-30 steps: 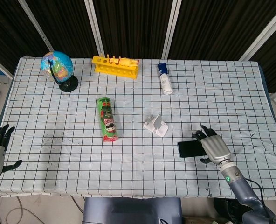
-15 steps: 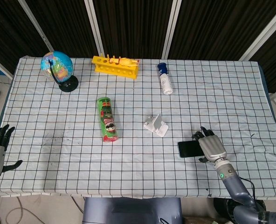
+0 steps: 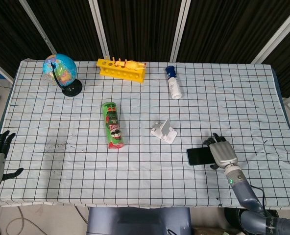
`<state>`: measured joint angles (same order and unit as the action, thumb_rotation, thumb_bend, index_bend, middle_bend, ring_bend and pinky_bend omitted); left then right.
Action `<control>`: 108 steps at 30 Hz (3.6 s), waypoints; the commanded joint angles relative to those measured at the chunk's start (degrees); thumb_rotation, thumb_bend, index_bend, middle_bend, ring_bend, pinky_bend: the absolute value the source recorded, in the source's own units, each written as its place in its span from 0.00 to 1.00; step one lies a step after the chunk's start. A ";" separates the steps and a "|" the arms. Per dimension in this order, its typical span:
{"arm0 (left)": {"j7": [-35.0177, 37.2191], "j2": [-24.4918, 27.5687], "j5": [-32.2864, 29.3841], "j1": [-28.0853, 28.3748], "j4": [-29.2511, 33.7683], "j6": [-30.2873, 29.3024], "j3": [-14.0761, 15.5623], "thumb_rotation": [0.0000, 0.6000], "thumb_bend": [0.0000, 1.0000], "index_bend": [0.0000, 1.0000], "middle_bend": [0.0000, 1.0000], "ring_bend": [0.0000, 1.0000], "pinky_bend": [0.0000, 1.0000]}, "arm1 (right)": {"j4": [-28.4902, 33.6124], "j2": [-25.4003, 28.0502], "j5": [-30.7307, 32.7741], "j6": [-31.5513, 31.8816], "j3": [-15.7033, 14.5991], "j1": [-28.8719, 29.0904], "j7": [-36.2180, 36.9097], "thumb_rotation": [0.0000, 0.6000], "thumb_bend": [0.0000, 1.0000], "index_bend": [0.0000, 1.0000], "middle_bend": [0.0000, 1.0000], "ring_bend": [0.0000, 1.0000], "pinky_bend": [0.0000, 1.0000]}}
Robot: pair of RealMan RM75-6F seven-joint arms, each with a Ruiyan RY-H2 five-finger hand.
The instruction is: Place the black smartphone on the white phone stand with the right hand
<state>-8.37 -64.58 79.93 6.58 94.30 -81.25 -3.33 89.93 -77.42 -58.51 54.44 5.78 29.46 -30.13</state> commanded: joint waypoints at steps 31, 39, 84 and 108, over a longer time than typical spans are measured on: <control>-0.17 0.02 -0.53 0.14 0.04 0.20 -0.08 1.00 0.00 0.00 0.00 0.00 0.00 | -1.71 -3.09 1.38 1.64 -1.88 1.11 0.77 1.00 0.23 0.35 0.26 0.01 0.15; -0.14 0.05 -0.60 0.14 0.09 0.22 -0.08 1.00 0.00 0.00 0.00 0.00 0.00 | -2.34 -3.26 1.69 1.71 -2.35 1.02 1.08 1.00 0.33 0.54 0.47 0.09 0.15; -0.62 -0.06 -1.03 0.13 0.46 0.21 -0.09 1.00 0.00 0.00 0.00 0.00 0.00 | 13.21 3.52 12.60 2.12 13.39 -2.45 32.79 1.00 0.37 0.69 0.76 0.24 0.15; 0.05 0.20 -2.23 0.22 1.11 0.94 -0.35 1.00 0.00 0.00 0.00 0.00 0.00 | 2.24 -15.71 8.01 7.64 20.24 0.65 49.85 1.00 0.36 0.69 0.77 0.24 0.15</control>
<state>-8.33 -64.37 77.70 6.81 95.41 -80.31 -3.68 93.73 -91.53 -49.56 61.73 25.21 29.47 18.24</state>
